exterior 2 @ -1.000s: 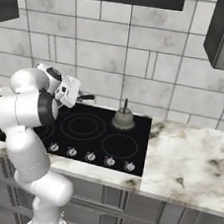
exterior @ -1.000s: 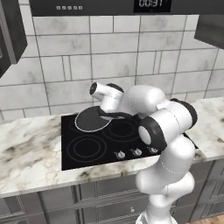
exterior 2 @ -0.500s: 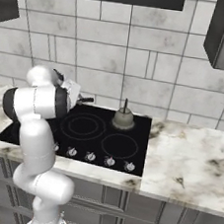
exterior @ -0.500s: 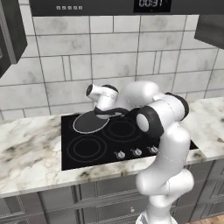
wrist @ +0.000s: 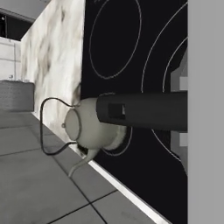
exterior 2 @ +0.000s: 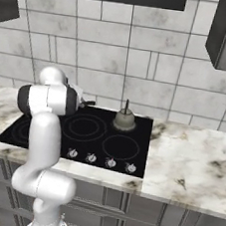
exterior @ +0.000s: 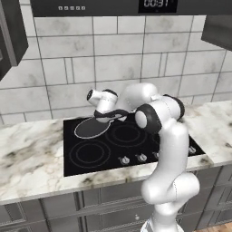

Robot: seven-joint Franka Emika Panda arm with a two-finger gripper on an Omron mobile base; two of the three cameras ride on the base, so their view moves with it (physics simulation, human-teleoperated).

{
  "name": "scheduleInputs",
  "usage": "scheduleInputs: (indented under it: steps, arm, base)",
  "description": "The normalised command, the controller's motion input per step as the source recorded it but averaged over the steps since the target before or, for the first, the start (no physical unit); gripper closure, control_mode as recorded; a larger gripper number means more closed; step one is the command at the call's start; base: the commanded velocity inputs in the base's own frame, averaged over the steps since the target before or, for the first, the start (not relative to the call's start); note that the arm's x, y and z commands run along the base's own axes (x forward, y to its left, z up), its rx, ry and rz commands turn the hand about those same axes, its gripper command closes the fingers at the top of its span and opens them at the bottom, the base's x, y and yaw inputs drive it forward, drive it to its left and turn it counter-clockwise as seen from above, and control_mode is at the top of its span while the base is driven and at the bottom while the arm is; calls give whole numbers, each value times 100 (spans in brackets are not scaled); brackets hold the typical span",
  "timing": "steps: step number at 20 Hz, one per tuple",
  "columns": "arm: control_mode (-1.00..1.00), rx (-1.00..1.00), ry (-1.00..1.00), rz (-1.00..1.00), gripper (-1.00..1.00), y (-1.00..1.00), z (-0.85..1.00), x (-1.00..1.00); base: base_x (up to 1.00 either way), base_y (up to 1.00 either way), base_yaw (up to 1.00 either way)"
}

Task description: Pick the pan from the cabinet and place it on the stove. Then turn on the stove burner for the pan.

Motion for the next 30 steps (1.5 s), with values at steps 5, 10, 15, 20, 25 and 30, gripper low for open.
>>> scheduleInputs:
  steps: [5,10,15,20,25,30]
  arm:
    - [-100,0,-10,-7,100,19,-50,29]
    - [-100,0,-13,-7,100,17,-54,34]
    - [-100,0,-15,-7,100,19,-53,33]
    - [-100,0,-13,-8,100,23,-51,30]
    - [-100,0,-6,-13,100,32,-44,34]
    - [-100,0,-1,-16,100,27,-43,31]
  base:
    - [0,0,0]
    - [0,0,0]
    - [0,0,0]
    - [0,0,0]
    - [0,0,0]
    - [0,0,0]
